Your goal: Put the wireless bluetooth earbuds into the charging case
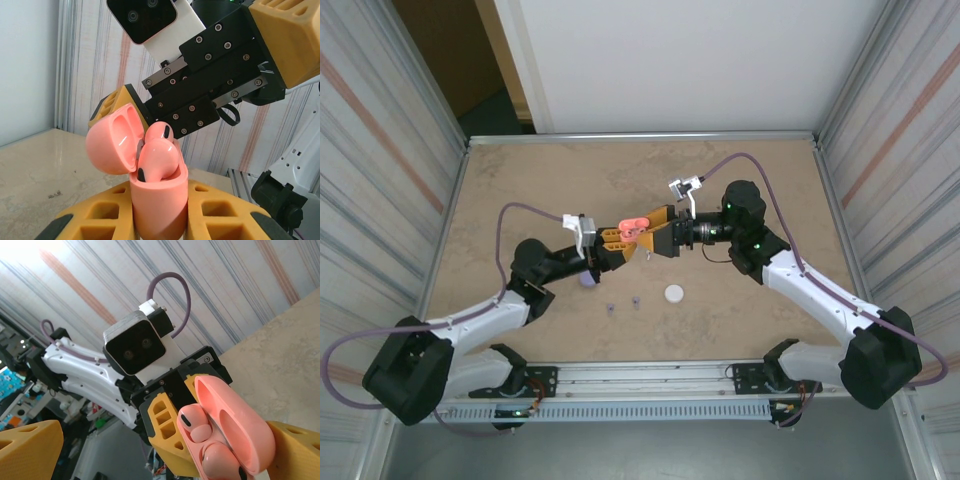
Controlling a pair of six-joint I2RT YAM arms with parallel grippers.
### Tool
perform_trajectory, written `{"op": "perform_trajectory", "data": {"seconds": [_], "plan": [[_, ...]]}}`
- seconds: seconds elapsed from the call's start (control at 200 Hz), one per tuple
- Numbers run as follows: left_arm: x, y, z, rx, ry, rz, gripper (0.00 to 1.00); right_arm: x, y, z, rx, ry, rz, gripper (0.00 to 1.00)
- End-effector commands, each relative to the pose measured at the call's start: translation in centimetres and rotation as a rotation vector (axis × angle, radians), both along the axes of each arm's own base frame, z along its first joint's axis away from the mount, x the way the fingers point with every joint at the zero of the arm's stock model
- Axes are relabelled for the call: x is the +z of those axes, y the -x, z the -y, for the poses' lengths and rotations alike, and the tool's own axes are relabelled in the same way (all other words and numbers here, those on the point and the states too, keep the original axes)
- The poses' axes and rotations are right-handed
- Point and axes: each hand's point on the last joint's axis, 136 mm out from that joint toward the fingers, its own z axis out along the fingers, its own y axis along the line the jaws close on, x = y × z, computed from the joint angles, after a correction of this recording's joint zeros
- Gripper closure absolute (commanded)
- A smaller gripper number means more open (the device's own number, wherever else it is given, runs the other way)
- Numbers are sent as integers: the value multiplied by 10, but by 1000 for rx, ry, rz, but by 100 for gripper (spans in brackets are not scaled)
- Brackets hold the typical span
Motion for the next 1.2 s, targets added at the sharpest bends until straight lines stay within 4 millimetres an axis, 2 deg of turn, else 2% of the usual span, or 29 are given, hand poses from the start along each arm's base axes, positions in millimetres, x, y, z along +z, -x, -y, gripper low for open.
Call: {"op": "perform_trajectory", "data": {"seconds": [0.0,0.366,0.777,1.002,1.193], "plan": [[8,-5,3,15,6,18,100,23,11,1,20,-30,80,1],[-4,-11,6,29,-21,-10,100,27,18,5,17,-35,121,1],[-3,-11,6,28,-19,-7,100,23,17,7,-14,-13,134,1],[-3,-9,3,41,-25,-4,100,20,4,18,-109,11,147,1],[-6,-15,-3,99,-34,-26,100,12,-11,39,-251,33,140,1]]}}
